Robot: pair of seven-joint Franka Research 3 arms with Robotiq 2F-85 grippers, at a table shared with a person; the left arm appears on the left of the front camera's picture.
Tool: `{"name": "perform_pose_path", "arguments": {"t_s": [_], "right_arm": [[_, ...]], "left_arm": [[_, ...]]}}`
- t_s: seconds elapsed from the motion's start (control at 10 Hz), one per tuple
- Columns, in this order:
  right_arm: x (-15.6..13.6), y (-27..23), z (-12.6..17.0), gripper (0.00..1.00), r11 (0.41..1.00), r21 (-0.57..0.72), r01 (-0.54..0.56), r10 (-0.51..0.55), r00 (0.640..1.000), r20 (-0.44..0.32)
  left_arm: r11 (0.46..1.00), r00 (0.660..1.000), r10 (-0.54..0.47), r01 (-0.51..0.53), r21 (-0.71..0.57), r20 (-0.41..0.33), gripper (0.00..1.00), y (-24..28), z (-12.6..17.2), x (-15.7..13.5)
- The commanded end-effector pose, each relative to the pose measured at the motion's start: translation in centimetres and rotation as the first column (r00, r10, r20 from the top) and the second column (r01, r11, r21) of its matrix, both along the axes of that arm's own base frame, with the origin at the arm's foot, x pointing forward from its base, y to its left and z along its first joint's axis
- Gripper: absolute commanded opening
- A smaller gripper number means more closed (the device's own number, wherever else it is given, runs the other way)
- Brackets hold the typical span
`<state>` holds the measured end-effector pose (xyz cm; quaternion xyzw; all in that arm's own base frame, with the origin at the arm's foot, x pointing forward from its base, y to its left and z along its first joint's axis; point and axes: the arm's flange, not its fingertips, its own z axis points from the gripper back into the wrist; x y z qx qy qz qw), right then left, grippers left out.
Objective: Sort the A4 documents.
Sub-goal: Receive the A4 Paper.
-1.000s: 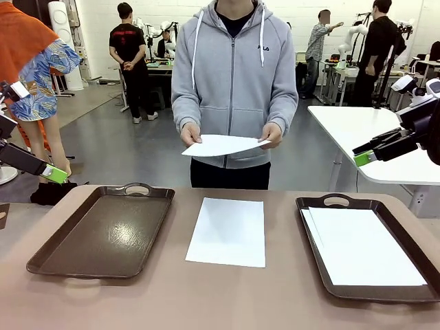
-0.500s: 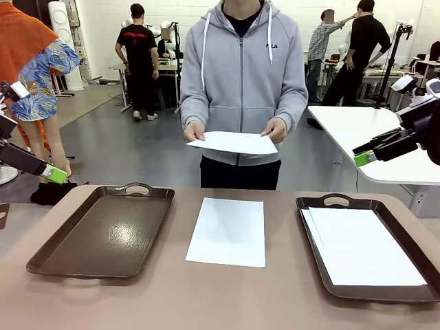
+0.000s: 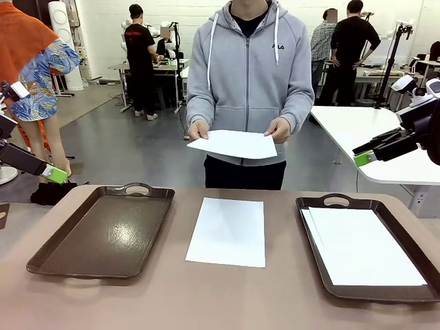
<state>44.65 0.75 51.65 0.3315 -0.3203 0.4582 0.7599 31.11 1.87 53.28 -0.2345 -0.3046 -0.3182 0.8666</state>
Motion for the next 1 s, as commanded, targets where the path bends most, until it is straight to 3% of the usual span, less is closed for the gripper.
{"name": "perform_pose_path", "arguments": {"t_s": [0.0,0.9], "right_arm": [[0.10,0.05,0.04,1.00,1.000,-0.006,0.006,-0.006,1.000,0.007],[0.10,0.05,0.04,1.00,1.000,-0.006,0.006,-0.006,1.000,0.007]], "left_arm": [[1.000,1.000,-0.016,0.016,-0.014,0.007,1.00,0.20,-0.10,0.07],[1.000,1.000,-0.016,0.016,-0.014,0.007,1.00,0.20,-0.10,0.07]]}}
